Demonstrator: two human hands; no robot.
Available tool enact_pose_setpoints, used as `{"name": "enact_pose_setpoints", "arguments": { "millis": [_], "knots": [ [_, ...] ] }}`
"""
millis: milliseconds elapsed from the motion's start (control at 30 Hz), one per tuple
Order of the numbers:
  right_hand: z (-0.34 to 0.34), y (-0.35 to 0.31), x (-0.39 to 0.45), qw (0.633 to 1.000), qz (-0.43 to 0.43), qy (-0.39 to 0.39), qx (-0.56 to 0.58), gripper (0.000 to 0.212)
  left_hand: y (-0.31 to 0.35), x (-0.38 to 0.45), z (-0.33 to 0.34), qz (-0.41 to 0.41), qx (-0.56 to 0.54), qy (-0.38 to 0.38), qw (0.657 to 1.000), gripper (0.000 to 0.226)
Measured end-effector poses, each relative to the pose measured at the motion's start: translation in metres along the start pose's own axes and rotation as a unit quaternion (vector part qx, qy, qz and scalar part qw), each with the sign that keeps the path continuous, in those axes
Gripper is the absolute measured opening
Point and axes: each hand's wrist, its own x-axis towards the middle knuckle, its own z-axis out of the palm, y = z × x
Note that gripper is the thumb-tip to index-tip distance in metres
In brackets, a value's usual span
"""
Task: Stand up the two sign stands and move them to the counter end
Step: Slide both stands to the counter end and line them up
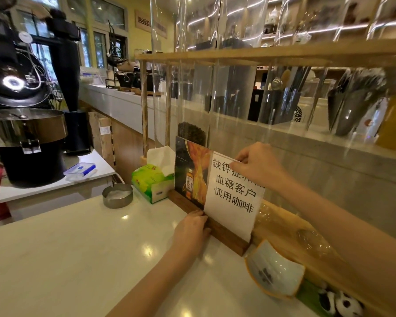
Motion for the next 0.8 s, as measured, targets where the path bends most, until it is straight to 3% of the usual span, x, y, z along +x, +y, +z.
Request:
{"name": "enact_pose_setpoints", "arguments": {
  "millis": [800],
  "knots": [
    [0.0061, 0.0015, -0.0019, 0.999, 0.008, 0.033, 0.031, 0.017, -0.0061, 0.0039, 0.0035, -0.008, -0.001, -0.002, 1.0, 0.042]
  ]
}}
